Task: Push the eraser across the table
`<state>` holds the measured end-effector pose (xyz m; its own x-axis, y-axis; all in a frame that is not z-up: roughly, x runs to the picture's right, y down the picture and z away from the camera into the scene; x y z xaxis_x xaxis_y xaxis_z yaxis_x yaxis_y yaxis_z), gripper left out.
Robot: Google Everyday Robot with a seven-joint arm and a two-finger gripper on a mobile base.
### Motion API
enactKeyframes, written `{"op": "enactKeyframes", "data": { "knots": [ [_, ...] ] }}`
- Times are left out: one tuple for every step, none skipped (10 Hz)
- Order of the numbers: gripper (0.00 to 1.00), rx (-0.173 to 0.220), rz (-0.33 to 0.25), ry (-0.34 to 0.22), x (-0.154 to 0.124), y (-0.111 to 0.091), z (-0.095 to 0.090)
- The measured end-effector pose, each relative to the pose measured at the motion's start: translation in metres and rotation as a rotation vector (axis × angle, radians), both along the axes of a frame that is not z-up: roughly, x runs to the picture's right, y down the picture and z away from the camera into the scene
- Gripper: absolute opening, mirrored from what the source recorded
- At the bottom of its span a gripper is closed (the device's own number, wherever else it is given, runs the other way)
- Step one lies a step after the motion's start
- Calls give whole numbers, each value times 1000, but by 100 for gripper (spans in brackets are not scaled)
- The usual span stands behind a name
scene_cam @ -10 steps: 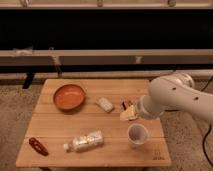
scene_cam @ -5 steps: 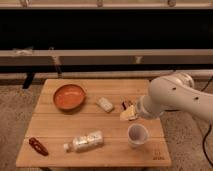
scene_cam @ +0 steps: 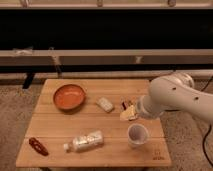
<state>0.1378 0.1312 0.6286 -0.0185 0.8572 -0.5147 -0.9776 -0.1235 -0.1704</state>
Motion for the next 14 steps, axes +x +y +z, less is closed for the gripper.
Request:
{"op": "enactKeyframes", "data": {
  "knots": [
    [80,0,0,0,0,0,0],
    [80,0,0,0,0,0,0],
    [80,0,0,0,0,0,0],
    [80,0,0,0,0,0,0],
    [80,0,0,0,0,0,0],
    [80,0,0,0,0,0,0],
    [80,0,0,0,0,0,0],
    [80,0,0,0,0,0,0],
    [80,0,0,0,0,0,0],
    [80,2,-2,1,0,-1,0],
    [80,3,-6,3,0,-1,-1],
    [80,13,-22,10,-1,-7,-1],
    [80,27,-49,18,-5,-22,2],
    [80,34,-66,29,-5,-34,6]
  ]
}}
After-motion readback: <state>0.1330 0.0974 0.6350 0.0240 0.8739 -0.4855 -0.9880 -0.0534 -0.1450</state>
